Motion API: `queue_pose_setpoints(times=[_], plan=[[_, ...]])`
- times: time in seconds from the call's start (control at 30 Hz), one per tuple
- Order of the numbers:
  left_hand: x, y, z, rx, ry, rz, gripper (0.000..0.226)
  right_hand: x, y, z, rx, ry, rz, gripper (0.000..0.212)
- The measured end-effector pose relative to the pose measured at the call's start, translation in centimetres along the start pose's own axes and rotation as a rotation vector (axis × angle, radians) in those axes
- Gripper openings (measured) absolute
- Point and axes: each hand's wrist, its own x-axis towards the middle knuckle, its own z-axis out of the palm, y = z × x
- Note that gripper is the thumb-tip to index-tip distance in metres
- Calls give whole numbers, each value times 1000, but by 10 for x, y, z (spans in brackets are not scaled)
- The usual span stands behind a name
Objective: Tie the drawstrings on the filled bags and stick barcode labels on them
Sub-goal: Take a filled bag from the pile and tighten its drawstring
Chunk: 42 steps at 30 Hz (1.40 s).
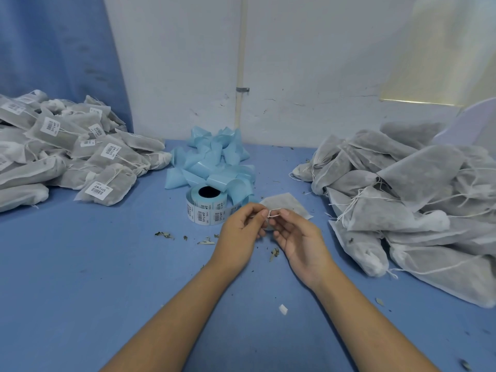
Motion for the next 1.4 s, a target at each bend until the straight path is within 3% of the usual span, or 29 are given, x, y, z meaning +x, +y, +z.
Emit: queue_pose_setpoints(times=[0.3,0.93,1.03,1.17,1.23,1.4], plan=[[-6,6,5,236,63,100,12,-1,1,2,-5,47,-15,9],[-5,9,4,209,112,-36,13,-1,-2,-1,125,29,41,6],[-6,8,4,317,88,30,13,-1,-4,-2,122,19,38,5],[-7,4,1,830,68,359,37,-3,-6,-2,162,-36,76,5],[-7,2,-2,854,12,460,39,-5,-6,-2,210,-75,104,5],[-6,2,-5,751,26,363,36,-8,-6,1,255,-170,148,16]])
